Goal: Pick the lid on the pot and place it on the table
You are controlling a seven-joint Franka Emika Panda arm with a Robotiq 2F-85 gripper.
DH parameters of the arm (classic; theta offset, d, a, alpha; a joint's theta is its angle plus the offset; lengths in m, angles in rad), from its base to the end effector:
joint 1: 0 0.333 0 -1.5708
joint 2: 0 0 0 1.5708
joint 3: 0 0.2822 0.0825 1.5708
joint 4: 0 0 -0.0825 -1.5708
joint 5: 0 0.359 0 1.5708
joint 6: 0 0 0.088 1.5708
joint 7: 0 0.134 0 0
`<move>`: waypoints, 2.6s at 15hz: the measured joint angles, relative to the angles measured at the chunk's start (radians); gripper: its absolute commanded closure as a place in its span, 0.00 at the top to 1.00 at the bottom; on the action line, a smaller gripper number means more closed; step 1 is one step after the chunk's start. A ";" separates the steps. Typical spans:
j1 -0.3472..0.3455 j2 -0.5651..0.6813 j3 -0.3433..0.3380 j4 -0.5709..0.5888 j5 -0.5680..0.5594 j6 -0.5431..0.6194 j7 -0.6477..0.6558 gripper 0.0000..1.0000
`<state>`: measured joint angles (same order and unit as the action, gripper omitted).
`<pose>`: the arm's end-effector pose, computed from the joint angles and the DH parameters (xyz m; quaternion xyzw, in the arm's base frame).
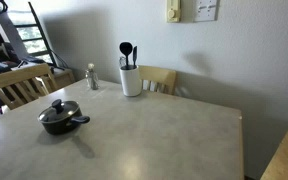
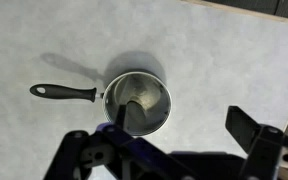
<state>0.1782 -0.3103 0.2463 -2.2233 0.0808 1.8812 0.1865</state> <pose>0.3992 0.1929 0.4429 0.9949 0.0993 -0.0192 0.0049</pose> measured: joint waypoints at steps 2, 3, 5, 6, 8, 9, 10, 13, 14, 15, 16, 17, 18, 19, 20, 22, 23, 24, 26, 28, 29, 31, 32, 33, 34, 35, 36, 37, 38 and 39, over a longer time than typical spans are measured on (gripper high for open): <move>0.000 0.000 0.000 0.000 0.000 0.000 0.000 1.00; 0.001 0.000 0.000 0.000 0.000 0.000 -0.005 1.00; 0.001 0.002 -0.004 -0.003 -0.001 0.002 -0.040 1.00; 0.001 0.006 -0.008 -0.006 -0.002 0.005 -0.068 1.00; 0.001 0.023 -0.018 -0.016 -0.009 0.014 -0.128 1.00; 0.001 0.039 -0.024 -0.021 -0.017 0.017 -0.162 1.00; 0.001 0.059 -0.028 -0.026 -0.025 0.022 -0.194 1.00; 0.000 0.129 -0.038 -0.050 -0.035 0.084 -0.238 1.00; 0.000 0.148 -0.042 -0.055 -0.035 0.104 -0.238 1.00; 0.000 0.161 -0.044 -0.056 -0.035 0.114 -0.238 1.00; 0.000 0.165 -0.045 -0.056 -0.035 0.118 -0.238 1.00; 0.000 0.165 -0.045 -0.056 -0.035 0.118 -0.238 1.00; 0.000 0.163 -0.045 -0.056 -0.035 0.118 -0.238 1.00; 0.000 0.162 -0.045 -0.056 -0.035 0.118 -0.238 1.00; 0.000 0.162 -0.045 -0.056 -0.035 0.118 -0.238 1.00; 0.001 0.162 -0.045 -0.056 -0.035 0.118 -0.238 1.00; 0.001 0.162 -0.045 -0.056 -0.035 0.118 -0.238 1.00; 0.001 0.162 -0.045 -0.056 -0.035 0.118 -0.238 1.00; 0.001 0.162 -0.045 -0.056 -0.035 0.119 -0.238 1.00; 0.001 0.163 -0.045 -0.057 -0.052 0.137 -0.236 1.00; 0.001 0.165 -0.045 -0.061 -0.075 0.167 -0.236 1.00; 0.000 0.168 -0.045 -0.079 -0.121 0.250 -0.235 1.00; 0.000 0.171 -0.045 -0.092 -0.148 0.302 -0.234 1.00; -0.001 0.175 -0.045 -0.107 -0.174 0.352 -0.233 1.00; -0.001 0.181 -0.046 -0.122 -0.190 0.402 -0.233 1.00; -0.002 0.189 -0.049 -0.136 -0.199 0.448 -0.233 1.00; -0.003 0.199 -0.054 -0.151 -0.203 0.490 -0.233 1.00; -0.003 0.211 -0.059 -0.164 -0.204 0.528 -0.233 1.00; -0.005 0.224 -0.065 -0.176 -0.206 0.560 -0.233 1.00; -0.007 0.238 -0.071 -0.187 -0.207 0.586 -0.232 1.00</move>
<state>0.1710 -0.0721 0.1749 -2.4104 -0.1259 2.4671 -0.0459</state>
